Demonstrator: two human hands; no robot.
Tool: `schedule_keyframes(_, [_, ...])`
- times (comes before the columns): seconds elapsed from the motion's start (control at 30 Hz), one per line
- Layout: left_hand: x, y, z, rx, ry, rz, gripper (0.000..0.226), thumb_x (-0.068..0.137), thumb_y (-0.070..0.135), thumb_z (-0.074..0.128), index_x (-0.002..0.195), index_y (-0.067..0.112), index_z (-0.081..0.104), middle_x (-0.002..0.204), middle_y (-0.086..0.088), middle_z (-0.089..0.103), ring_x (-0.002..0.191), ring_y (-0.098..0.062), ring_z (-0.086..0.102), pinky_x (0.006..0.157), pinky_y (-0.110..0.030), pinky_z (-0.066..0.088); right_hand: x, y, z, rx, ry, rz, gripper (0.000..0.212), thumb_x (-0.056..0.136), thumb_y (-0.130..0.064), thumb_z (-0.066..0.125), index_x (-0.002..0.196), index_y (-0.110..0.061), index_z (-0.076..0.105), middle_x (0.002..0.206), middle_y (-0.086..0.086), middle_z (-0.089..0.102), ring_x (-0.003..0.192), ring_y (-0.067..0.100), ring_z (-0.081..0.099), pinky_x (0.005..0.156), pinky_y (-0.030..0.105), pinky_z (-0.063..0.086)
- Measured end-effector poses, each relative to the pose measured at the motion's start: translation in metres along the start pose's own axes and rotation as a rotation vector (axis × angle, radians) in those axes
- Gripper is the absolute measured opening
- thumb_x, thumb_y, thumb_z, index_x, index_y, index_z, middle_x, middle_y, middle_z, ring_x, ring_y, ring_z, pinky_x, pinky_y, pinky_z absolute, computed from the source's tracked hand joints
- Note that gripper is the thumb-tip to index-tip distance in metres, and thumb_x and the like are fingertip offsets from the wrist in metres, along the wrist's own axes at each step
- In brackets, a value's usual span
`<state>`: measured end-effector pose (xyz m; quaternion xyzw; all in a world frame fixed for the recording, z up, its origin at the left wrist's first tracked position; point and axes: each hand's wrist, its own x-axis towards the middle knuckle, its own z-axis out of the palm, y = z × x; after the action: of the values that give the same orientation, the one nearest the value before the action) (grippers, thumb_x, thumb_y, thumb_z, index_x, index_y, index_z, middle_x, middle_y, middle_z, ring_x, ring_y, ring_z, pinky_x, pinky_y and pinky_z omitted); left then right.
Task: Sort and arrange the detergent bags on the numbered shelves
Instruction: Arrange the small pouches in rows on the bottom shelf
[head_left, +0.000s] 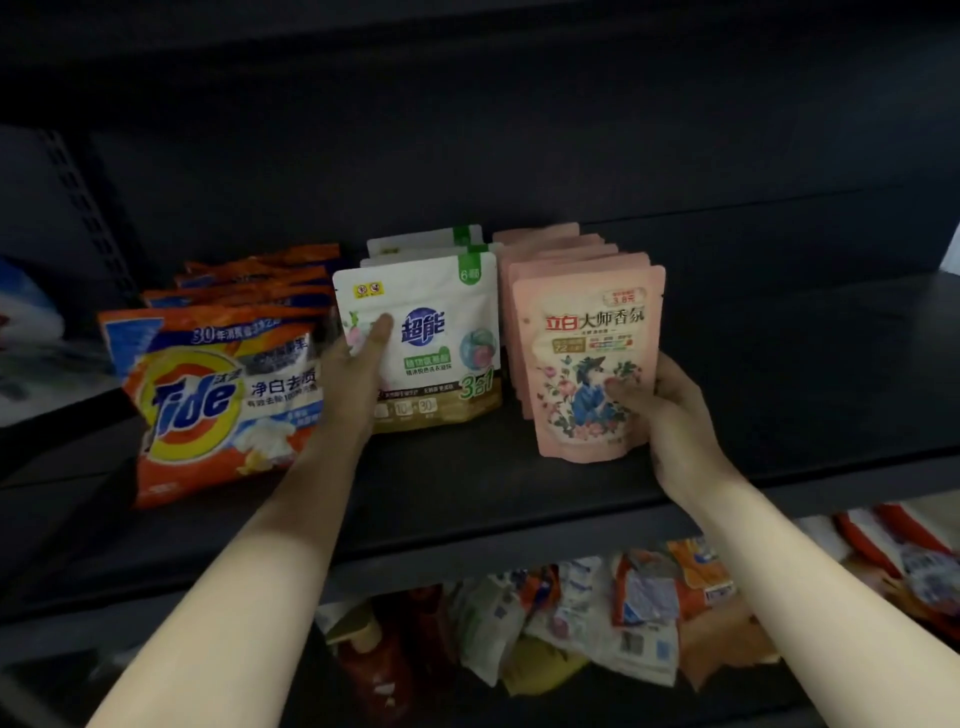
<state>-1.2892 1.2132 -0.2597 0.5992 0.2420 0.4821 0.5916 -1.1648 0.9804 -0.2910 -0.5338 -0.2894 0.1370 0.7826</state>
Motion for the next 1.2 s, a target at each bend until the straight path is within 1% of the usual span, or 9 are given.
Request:
schedule_keyframes(0.07, [-0.001, -0.007, 0.003, 0.028, 0.024, 0.013, 0.034, 0.09, 0.022, 0.063, 0.122, 0.015, 0.058, 0.104, 0.003, 0.066, 0.08, 0.0, 0.066, 0.058, -0.013, 0.053, 0.002, 0.002, -0.001, -0.016, 0.004, 0.021, 0.03, 0.085, -0.002, 0.061, 0.107, -0.022, 0.06, 0.108, -0.001, 0.07, 0.1, 0.014, 0.067, 0.083, 0.032, 0.053])
schedule_keyframes(0.17, [-0.005, -0.016, 0.002, 0.087, -0.012, 0.047, 0.041, 0.088, 0.017, 0.065, 0.128, 0.017, 0.053, 0.111, 0.007, 0.062, 0.087, 0.004, 0.06, 0.065, -0.009, 0.05, 0.003, 0.002, 0.001, -0.019, 0.03, 0.021, 0.029, 0.085, -0.002, 0.061, 0.103, -0.026, 0.057, 0.105, -0.004, 0.069, 0.096, 0.01, 0.067, 0.079, 0.029, 0.052])
schedule_keyframes(0.3, [-0.006, -0.02, -0.004, 0.171, -0.028, -0.014, 0.059, 0.083, 0.015, 0.071, 0.135, 0.019, 0.044, 0.121, 0.007, 0.056, 0.105, -0.009, 0.056, 0.089, -0.026, 0.047, 0.001, -0.002, 0.002, -0.034, 0.047, 0.004, 0.03, 0.086, 0.0, 0.059, 0.098, -0.027, 0.055, 0.099, -0.009, 0.067, 0.088, 0.003, 0.067, 0.074, 0.024, 0.051])
schedule_keyframes(0.43, [-0.01, -0.024, -0.012, 0.231, -0.081, -0.119, 0.061, 0.084, 0.007, 0.067, 0.138, 0.018, 0.043, 0.129, -0.001, 0.057, 0.114, -0.017, 0.055, 0.098, -0.034, 0.045, -0.003, -0.002, 0.004, -0.063, 0.061, 0.005, 0.037, 0.086, 0.005, 0.053, 0.095, -0.031, 0.053, 0.096, -0.012, 0.064, 0.087, 0.001, 0.063, 0.075, 0.023, 0.049])
schedule_keyframes(0.63, [-0.006, -0.02, -0.009, 0.233, -0.089, -0.164, 0.048, 0.089, 0.002, 0.054, 0.135, 0.015, 0.048, 0.129, -0.005, 0.057, 0.108, -0.016, 0.053, 0.088, -0.028, 0.043, -0.003, -0.001, 0.004, -0.061, 0.068, 0.015, 0.036, 0.085, 0.006, 0.052, 0.097, -0.028, 0.053, 0.098, -0.01, 0.064, 0.091, 0.005, 0.062, 0.079, 0.026, 0.049])
schedule_keyframes(0.83, [-0.002, -0.024, -0.004, 0.25, 0.016, -0.162, 0.047, 0.091, 0.008, 0.053, 0.137, 0.011, 0.043, 0.133, -0.009, 0.054, 0.117, -0.022, 0.052, 0.09, -0.028, 0.043, 0.0, 0.001, 0.004, -0.079, 0.088, 0.029, 0.035, 0.085, 0.004, 0.055, 0.107, -0.024, 0.051, 0.103, -0.009, 0.063, 0.098, 0.009, 0.061, 0.085, 0.031, 0.049])
schedule_keyframes(0.97, [-0.018, -0.024, -0.014, 0.441, 0.054, -0.151, 0.047, 0.091, 0.014, 0.056, 0.137, 0.012, 0.042, 0.136, -0.007, 0.051, 0.119, -0.02, 0.05, 0.087, -0.023, 0.038, 0.0, 0.0, 0.002, -0.101, 0.074, 0.041, 0.033, 0.086, 0.004, 0.054, 0.106, -0.022, 0.051, 0.103, -0.008, 0.063, 0.098, 0.009, 0.061, 0.084, 0.031, 0.05])
schedule_keyframes(1.1, [-0.046, -0.01, -0.028, 0.658, -0.04, -0.126, 0.054, 0.094, 0.023, 0.055, 0.143, 0.015, 0.036, 0.142, -0.004, 0.046, 0.127, -0.02, 0.045, 0.089, -0.022, 0.035, 0.0, -0.004, -0.001, -0.142, 0.06, 0.066, 0.035, 0.086, -0.001, 0.058, 0.115, -0.018, 0.05, 0.102, -0.011, 0.063, 0.097, 0.008, 0.061, 0.08, 0.028, 0.049])
schedule_keyframes(1.2, [-0.072, -0.005, -0.038, 0.824, -0.141, -0.051, 0.044, 0.095, 0.022, 0.052, 0.138, 0.018, 0.045, 0.137, -0.002, 0.051, 0.124, -0.018, 0.048, 0.091, -0.023, 0.037, -0.003, -0.008, -0.005, -0.257, 0.037, 0.098, 0.044, 0.086, -0.006, 0.061, 0.126, -0.017, 0.047, 0.11, -0.009, 0.06, 0.104, 0.011, 0.058, 0.087, 0.031, 0.047])
